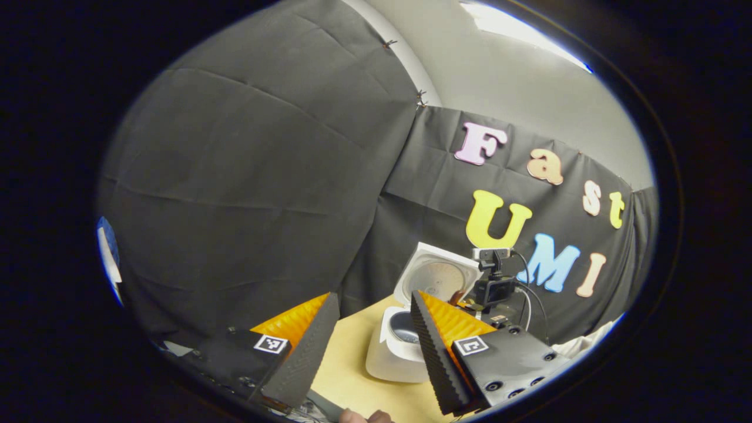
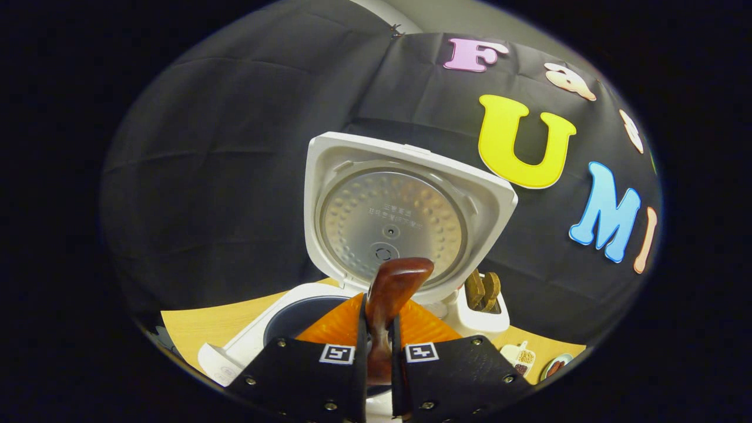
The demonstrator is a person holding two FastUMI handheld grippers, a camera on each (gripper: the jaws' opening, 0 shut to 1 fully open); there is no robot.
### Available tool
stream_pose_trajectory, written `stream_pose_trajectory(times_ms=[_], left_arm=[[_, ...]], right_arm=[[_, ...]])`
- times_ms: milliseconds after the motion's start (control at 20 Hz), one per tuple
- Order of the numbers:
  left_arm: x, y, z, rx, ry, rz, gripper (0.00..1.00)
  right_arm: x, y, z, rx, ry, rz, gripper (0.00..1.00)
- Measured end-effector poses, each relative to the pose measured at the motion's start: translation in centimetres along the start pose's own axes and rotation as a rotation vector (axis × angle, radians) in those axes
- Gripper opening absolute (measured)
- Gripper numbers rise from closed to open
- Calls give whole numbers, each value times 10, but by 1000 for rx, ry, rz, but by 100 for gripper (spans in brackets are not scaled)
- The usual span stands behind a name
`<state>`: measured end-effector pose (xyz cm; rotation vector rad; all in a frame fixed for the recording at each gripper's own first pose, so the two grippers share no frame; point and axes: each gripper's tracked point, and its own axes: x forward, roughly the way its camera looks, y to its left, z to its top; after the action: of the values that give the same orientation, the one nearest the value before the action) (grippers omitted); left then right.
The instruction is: Close the left gripper, press the button to open the rice cooker; take a wooden spoon from the chopstick holder with the right hand, scoop a spoonful of rice and pour it into the rice cooker, then put the wooden spoon back into the chopstick holder.
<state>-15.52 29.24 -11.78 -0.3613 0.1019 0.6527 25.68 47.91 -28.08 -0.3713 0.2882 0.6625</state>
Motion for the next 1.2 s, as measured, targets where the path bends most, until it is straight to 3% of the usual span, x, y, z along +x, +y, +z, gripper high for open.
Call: stream_pose_trajectory(times_ms=[200, 250, 300, 450, 700, 900, 950, 1000, 1200], left_arm=[[-3, -1, 0, 8, -4, -1, 87], [-5, -1, 1, 8, -6, -1, 81], [-5, -1, 2, 8, -8, -2, 81], [-5, -6, -1, 6, -3, -11, 81], [-4, -27, -1, 20, -4, -45, 81], [-3, -51, -3, 36, -1, -83, 81], [-3, -56, -3, 39, -2, -93, 81], [-4, -63, -2, 40, -3, -104, 87], [-4, -93, -13, 48, 15, -147, 87]], right_arm=[[-6, 10, 1, 244, 38, 118, 17], [-10, 11, 4, 322, 47, 153, 17], [-14, 11, 3, 388, 61, 185, 17], [-22, -3, 3, 497, 69, 207, 17], [-49, -43, 16, 726, 29, 213, 17], [-85, -91, 30, 836, -35, 212, 17], [-97, -108, 28, 859, -49, 201, 17], [-114, -123, 25, 887, -61, 187, 17], [-177, -197, -13, 963, -78, 87, 17]])
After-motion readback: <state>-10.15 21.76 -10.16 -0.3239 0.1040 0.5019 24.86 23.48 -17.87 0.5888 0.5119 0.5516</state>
